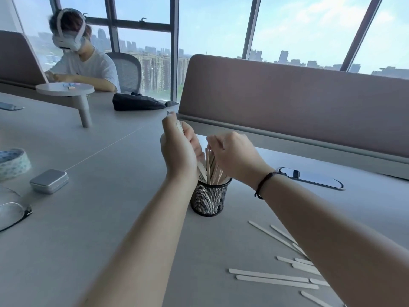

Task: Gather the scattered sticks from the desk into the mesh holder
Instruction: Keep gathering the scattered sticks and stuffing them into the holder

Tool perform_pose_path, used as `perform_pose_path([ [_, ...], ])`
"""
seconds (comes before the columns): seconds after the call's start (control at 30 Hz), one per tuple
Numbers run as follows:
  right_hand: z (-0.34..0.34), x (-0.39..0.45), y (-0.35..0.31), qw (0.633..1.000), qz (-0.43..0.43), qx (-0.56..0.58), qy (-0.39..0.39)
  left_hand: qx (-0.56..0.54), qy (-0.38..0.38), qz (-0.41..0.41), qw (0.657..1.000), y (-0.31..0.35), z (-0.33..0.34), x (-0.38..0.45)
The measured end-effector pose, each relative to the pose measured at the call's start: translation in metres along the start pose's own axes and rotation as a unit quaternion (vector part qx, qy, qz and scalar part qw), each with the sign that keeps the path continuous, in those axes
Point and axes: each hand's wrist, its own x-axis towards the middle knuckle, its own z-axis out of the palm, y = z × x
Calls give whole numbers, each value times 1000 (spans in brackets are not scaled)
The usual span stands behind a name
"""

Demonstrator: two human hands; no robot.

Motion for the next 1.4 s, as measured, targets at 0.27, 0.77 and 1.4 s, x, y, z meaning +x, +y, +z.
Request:
perform_pose_path([
  [0.27,-5,-22,20,968,-117,-185,-126,20,-20,48,998,-6,4,-3],
  [0.77,-38,-191,56,991,90,96,-14,352,-96,143,920,-51,-3,14],
  [1.4,-18,-209,58,966,102,-167,-169,662,-125,336,658,-56,-14,7],
])
